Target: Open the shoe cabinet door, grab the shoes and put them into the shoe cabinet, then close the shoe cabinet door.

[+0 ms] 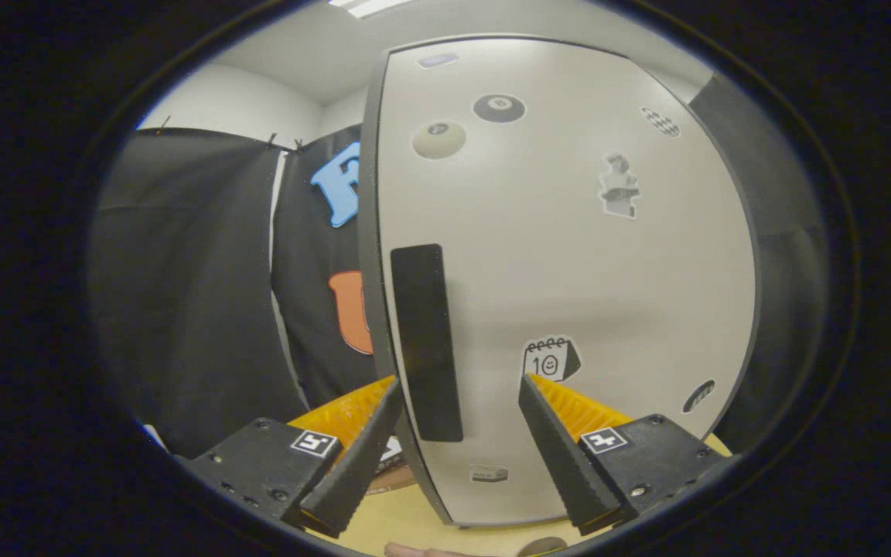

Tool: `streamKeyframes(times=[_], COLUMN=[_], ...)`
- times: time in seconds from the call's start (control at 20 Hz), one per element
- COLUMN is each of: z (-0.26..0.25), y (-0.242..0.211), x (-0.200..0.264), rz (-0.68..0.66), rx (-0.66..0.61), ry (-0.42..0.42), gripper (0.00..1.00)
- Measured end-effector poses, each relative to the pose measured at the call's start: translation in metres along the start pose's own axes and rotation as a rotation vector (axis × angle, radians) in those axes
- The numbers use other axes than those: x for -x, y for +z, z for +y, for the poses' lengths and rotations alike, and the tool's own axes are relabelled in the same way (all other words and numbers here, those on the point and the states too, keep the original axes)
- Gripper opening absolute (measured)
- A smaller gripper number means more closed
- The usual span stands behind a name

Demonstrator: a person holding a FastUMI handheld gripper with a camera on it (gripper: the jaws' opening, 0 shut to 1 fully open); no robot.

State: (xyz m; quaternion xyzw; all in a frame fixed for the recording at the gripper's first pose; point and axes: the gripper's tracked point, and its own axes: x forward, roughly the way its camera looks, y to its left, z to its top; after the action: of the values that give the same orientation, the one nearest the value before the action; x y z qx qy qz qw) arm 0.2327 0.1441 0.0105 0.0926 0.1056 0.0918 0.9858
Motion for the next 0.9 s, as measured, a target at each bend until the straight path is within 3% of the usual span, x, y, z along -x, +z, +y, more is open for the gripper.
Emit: streamKeyframes(times=[0.15,0.35,0.4,0.55,0.9], z=[0.006,0.012,0.021,0.017,0.019], y=[0.005,0.008,0.005,0.000,-0.007], x=[-0.006,-0.011,-0.013,-0.010,0.026], rz=[0.009,0.027,0.043,0.079,0.098], rx=[0.016,0.100,0.119,0.153,0.184], ry=[0.000,-0.067,-0.028,-0.062,0.061], gripper=[0.94,0.83,0.72,0.37,0.34])
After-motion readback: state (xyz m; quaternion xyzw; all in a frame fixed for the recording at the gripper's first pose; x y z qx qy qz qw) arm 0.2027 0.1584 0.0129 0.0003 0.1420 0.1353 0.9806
